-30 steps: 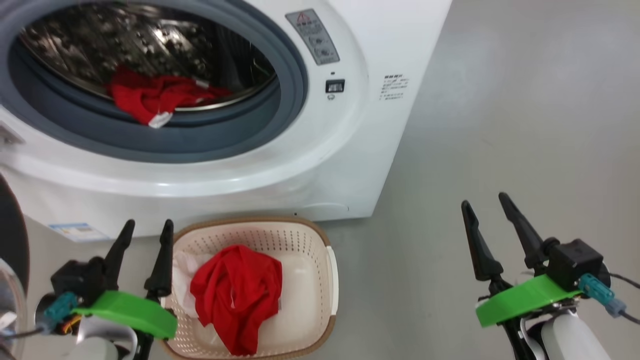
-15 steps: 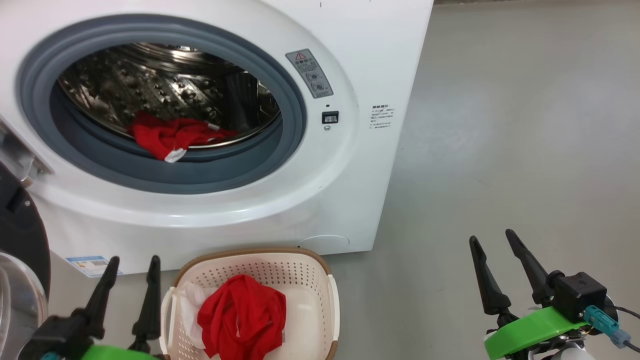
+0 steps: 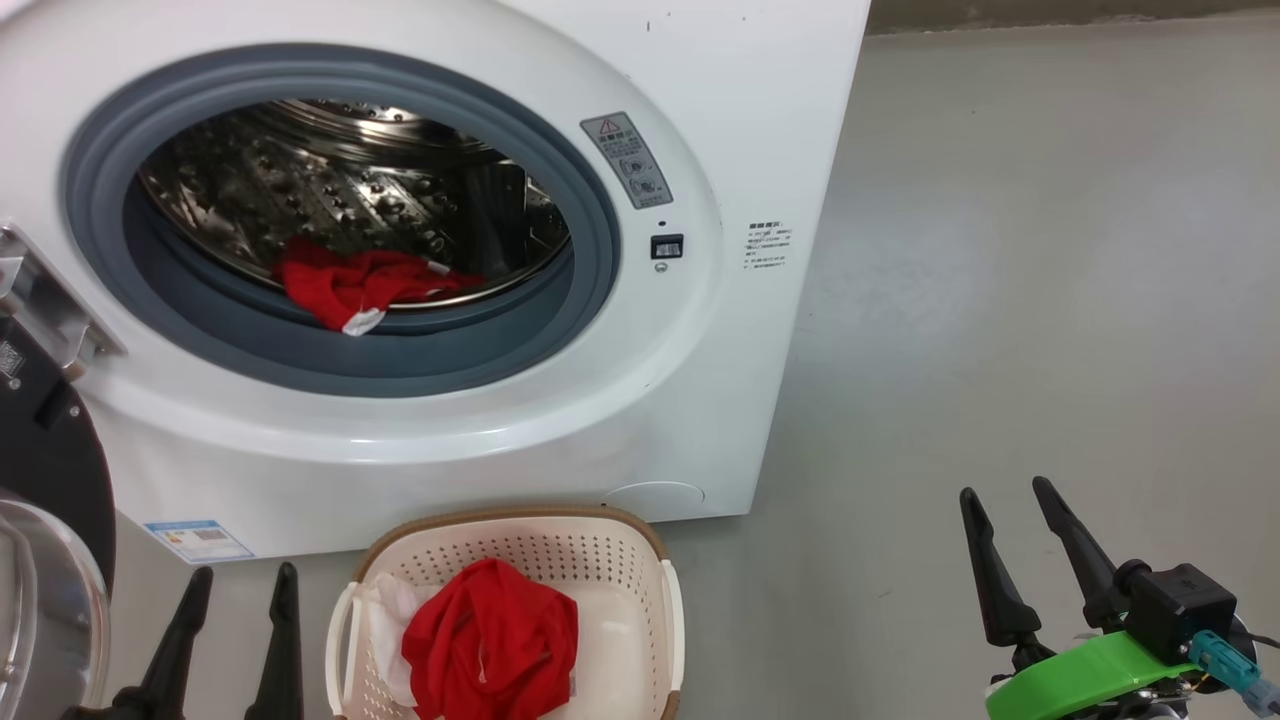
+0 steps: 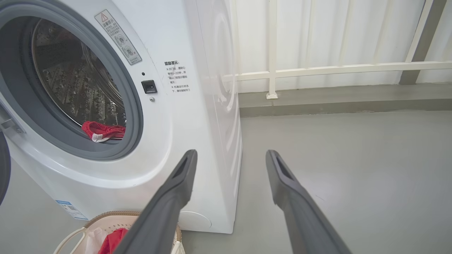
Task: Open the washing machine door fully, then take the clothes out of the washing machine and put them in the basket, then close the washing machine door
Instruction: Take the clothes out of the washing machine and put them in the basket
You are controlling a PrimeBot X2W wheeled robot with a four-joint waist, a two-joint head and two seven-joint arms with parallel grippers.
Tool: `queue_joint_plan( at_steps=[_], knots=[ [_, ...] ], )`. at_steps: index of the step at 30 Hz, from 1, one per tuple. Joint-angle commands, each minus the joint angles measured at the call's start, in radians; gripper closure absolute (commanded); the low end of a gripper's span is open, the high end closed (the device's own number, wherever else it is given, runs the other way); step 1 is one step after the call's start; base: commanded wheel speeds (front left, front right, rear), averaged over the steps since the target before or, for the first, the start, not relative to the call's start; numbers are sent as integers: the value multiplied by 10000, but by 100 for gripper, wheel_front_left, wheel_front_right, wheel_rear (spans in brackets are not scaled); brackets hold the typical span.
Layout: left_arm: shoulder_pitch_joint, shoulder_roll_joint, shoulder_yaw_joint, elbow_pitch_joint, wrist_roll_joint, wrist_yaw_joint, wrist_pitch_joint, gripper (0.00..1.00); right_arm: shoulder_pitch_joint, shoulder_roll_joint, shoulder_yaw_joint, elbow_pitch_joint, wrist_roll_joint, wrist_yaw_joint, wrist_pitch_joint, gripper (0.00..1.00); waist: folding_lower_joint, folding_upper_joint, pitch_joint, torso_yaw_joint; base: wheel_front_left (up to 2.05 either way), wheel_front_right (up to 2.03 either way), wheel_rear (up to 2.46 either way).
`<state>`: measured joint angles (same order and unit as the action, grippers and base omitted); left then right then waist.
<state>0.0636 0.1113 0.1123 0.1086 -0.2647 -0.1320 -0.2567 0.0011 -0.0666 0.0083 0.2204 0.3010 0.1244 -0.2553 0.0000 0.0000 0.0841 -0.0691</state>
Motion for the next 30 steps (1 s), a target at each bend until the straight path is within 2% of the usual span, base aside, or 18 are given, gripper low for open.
queue_joint_plan(
  at_steps=[1, 20, 30],
  knots=[
    [-97, 82, 406, -344, 88, 13, -51, 0, -7, -132, 142, -281, 31, 63, -65, 0, 0, 0, -1, 6, 0, 0, 0],
    [-187, -55, 411, -401, 90, 13, -51, 0, -136, -75, 126, -317, -3, 63, -65, 0, 0, 0, 230, -17, 0, 0, 0],
    [-1760, 351, -186, 789, 246, 13, -51, 0, -589, 63, 181, -427, -59, 63, -65, 0, 0, 0, 1054, 6, 0, 0, 0]
  ],
)
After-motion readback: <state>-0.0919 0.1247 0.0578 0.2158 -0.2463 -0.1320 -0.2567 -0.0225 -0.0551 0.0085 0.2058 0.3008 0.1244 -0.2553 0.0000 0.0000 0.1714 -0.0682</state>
